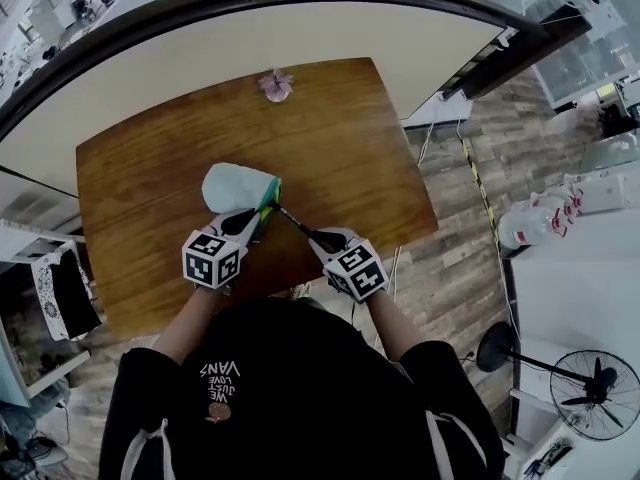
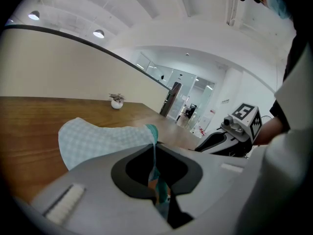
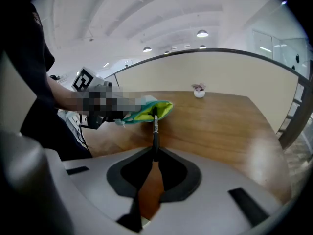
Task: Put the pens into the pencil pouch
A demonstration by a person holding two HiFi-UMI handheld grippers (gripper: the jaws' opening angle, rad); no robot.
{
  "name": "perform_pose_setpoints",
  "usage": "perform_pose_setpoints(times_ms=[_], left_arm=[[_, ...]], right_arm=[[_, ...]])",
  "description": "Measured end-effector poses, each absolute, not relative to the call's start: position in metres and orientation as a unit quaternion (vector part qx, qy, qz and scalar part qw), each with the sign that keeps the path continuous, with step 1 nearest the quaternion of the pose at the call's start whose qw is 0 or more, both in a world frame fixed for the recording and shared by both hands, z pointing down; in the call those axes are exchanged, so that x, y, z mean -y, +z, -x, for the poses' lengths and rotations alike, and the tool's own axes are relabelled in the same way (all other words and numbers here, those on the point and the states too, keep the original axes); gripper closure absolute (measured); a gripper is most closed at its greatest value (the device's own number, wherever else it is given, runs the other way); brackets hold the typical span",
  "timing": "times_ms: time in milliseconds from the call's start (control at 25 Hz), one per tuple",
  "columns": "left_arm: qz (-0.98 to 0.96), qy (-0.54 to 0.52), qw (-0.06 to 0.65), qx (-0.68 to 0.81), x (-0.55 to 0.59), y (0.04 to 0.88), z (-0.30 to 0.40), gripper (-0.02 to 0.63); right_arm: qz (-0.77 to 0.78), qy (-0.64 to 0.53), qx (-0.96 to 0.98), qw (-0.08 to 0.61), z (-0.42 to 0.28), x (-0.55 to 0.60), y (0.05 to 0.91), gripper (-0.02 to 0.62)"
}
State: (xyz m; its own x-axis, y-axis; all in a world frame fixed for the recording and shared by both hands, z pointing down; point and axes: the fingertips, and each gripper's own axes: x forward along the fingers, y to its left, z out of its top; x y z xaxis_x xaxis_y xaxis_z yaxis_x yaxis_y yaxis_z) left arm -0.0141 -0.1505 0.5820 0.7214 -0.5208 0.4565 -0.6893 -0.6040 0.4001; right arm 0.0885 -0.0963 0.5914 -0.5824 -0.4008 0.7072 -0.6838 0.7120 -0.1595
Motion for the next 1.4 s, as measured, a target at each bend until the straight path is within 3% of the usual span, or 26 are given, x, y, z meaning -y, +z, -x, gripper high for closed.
perform_pose_setpoints(times_ms=[680, 960, 1080, 1400], left_arm=[[-0.908, 0.106, 0.284, 0.289, 0.122, 0.553, -0.007, 0.583], [-0.897, 0.048, 0.303, 0.318, 0.136, 0.535, 0.011, 0.583], [-0.894, 0.034, 0.306, 0.326, 0.142, 0.530, 0.017, 0.583], [-0.894, 0.068, 0.273, 0.349, 0.174, 0.544, 0.038, 0.583]], right_arm=[[-0.263, 0.134, 0.883, 0.366, -0.025, 0.127, 0.563, 0.545], [-0.274, 0.117, 0.899, 0.320, 0.000, 0.148, 0.540, 0.540], [-0.285, 0.120, 0.902, 0.302, 0.000, 0.151, 0.532, 0.508], [-0.354, 0.172, 0.880, 0.267, -0.031, 0.151, 0.535, 0.506]])
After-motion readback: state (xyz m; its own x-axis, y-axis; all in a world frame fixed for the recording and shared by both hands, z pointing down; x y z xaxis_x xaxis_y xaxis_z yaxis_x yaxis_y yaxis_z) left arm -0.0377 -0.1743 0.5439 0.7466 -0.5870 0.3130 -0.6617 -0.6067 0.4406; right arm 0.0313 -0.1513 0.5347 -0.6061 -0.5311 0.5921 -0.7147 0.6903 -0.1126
